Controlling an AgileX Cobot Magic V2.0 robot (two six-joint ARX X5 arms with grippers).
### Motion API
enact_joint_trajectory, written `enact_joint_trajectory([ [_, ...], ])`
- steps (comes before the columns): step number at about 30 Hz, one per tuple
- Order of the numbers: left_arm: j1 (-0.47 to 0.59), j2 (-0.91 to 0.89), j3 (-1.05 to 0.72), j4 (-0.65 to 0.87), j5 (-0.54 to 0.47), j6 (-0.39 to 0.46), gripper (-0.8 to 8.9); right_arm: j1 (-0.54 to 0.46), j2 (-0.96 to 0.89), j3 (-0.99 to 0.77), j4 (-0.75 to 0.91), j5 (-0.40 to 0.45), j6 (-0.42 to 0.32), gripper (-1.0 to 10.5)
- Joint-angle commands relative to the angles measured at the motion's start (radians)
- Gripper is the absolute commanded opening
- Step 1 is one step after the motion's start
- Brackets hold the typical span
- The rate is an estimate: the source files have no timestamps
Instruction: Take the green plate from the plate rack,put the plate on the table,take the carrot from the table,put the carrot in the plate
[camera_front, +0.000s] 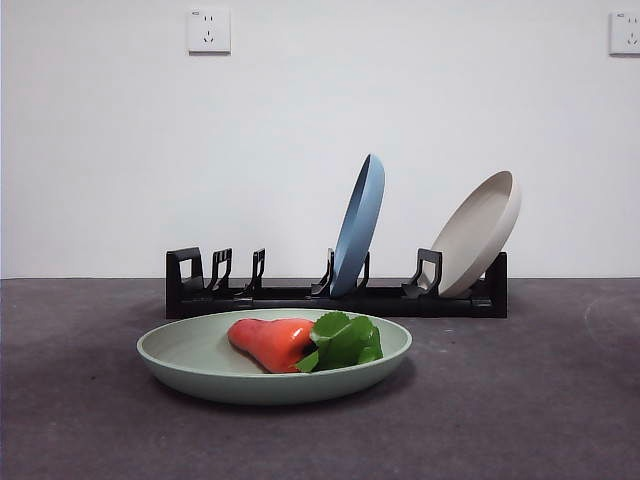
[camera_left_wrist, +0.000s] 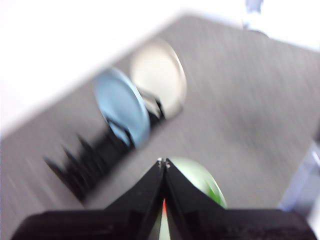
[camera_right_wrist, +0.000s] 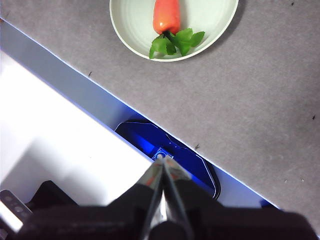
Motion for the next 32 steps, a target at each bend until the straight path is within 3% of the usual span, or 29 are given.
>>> enact_joint_trajectory([
  [1, 0.181, -0.046, -0.041, 0.156, 0.166, 0.16, -0.03, 0.002, -0.002, -0.002, 0.003, 0.003, 0.003, 0.0],
  [3, 0.313, -0.094, -0.115, 0.291, 0.296, 0.185, -0.03, 0.002, -0.002, -0.002, 0.003, 0.003, 0.003, 0.0],
  [6, 0.472, -0.189, -0.281, 0.486, 0.392, 0.183, -0.03, 0.002, -0.002, -0.002, 0.003, 0.003, 0.003, 0.0],
  [15, 0.693, -0.537, -0.92, 0.903, 0.383, 0.18, -0.03, 0.002, -0.002, -0.002, 0.003, 0.003, 0.003, 0.0],
  [22, 0.763, -0.775, -1.297, 1.016, 0.366, 0.1, -0.03, 0.002, -0.002, -0.002, 0.003, 0.003, 0.003, 0.0],
  [32, 0.784, -0.937, -1.564, 1.013, 0.25, -0.005, -0.03, 0.002, -0.006, -0.002, 0.003, 0.003, 0.003, 0.0],
])
